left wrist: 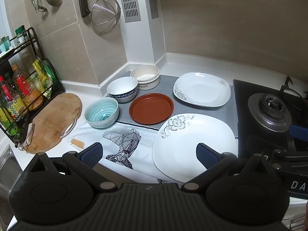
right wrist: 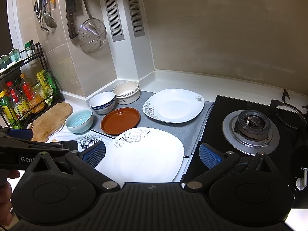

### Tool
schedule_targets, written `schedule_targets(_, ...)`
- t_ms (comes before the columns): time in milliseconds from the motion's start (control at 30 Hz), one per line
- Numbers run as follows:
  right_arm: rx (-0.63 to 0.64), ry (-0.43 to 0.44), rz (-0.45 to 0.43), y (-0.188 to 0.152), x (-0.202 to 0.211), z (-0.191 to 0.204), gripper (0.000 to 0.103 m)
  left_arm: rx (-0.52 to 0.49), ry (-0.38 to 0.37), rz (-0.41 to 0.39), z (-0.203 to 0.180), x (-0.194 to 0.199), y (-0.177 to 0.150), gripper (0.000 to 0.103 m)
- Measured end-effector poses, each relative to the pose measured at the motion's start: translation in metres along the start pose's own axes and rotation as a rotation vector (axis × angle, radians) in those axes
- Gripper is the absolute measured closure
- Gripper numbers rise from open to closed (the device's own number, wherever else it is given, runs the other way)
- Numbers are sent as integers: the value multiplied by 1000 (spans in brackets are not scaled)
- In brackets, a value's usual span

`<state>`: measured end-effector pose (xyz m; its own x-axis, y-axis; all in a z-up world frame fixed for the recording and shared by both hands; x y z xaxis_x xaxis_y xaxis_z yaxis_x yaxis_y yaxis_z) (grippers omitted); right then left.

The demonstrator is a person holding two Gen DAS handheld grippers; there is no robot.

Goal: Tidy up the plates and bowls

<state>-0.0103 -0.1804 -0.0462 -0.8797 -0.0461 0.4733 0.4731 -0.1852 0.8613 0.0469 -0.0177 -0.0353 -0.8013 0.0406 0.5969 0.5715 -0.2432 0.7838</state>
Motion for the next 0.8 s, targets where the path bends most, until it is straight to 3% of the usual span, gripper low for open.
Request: schedule_targets(800, -9, -1, -28, 5, 12, -6, 0, 10, 16, -27, 1, 12, 1, 0)
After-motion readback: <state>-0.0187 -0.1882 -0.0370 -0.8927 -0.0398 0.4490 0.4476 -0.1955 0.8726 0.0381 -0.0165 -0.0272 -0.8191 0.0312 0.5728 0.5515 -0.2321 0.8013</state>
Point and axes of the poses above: each gripper's, at about its wrist camera, not at the fingertips, and x roughly against the way its jaws point, z to its left, y to its top, the point moved 5 cm from there along -x, roughly the way its jaws point, and after that the axes turned 5 degrees about -z, right-handed, at the moved point
